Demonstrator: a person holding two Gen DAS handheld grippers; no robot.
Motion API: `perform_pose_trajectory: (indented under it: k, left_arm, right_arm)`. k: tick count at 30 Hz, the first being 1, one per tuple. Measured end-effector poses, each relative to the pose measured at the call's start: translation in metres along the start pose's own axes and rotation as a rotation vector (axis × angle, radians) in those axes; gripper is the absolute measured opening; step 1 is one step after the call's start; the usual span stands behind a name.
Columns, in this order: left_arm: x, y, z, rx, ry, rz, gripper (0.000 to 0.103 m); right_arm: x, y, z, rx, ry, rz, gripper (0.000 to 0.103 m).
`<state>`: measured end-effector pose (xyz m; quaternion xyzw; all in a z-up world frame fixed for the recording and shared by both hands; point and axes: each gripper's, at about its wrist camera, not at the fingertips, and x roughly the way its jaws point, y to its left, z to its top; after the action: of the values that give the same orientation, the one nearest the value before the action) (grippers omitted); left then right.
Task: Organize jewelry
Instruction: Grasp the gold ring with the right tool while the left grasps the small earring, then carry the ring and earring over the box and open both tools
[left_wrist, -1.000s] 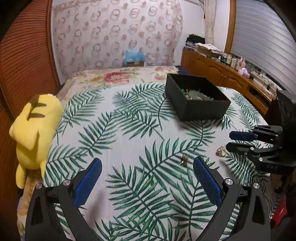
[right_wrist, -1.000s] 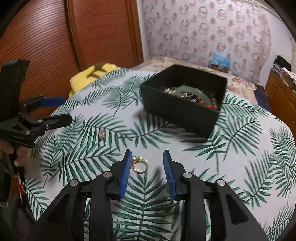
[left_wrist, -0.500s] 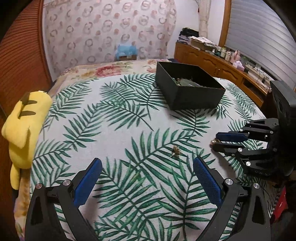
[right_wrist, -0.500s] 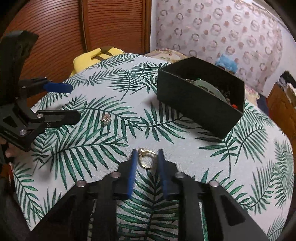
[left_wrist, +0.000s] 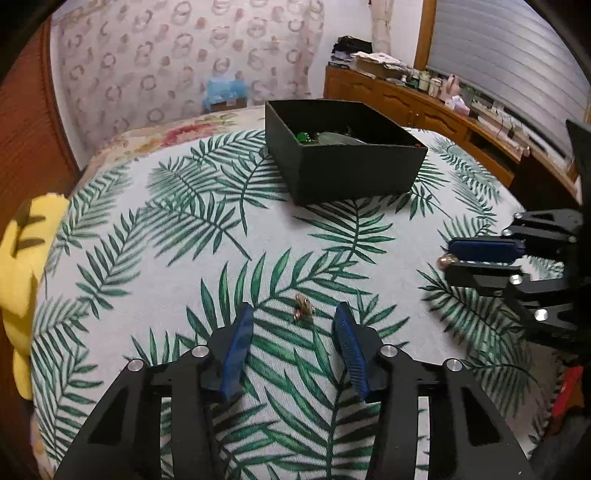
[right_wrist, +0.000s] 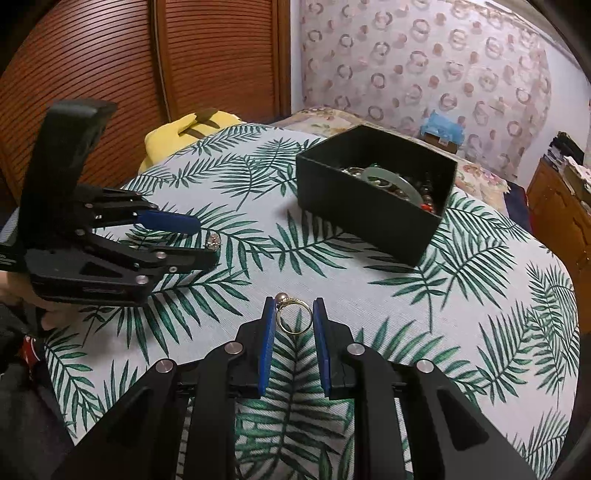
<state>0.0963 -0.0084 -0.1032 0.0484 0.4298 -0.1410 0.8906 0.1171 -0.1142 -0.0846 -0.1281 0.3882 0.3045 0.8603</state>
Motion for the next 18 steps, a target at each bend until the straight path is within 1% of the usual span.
perform_pose_trajectory:
  k: [1, 2, 3, 5, 7, 12, 18]
  left_arm:
    - [0.001, -0.003, 0.001, 0.017, 0.001, 0.017, 0.037]
    - [0.001, -0.004, 0.001, 0.023, 0.001, 0.021, 0.031]
    - [0.001, -0.005, 0.001, 0.029, 0.001, 0.018, 0.021]
    - [0.001, -0.007, 0.002, 0.034, 0.002, 0.018, 0.011]
    - [0.0, -0.006, 0.003, 0.029, 0.003, 0.013, 0.011]
    - [-0.003, 0.0, 0.008, 0.001, -0.024, 0.01, 0.011]
    - [-0.01, -0.001, 0.026, 0.001, -0.083, 0.005, 0.011]
  right_arm:
    - [-0.001, -0.001, 0.0, 0.001, -0.001, -0.002, 0.022]
    - [-0.002, -0.002, 0.0, 0.001, -0.001, -0.003, 0.022]
    - [-0.003, -0.003, 0.0, 0.001, -0.002, -0.004, 0.022]
    - [-0.004, -0.004, 0.0, -0.001, 0.0, -0.004, 0.022]
    - [-0.004, -0.003, 0.001, -0.009, 0.002, -0.007, 0.022]
    - [-0.005, -0.005, 0.01, -0.025, -0.005, -0.014, 0.022]
    - [-0.012, -0.022, 0.032, -0.004, -0.058, -0.026, 0.022]
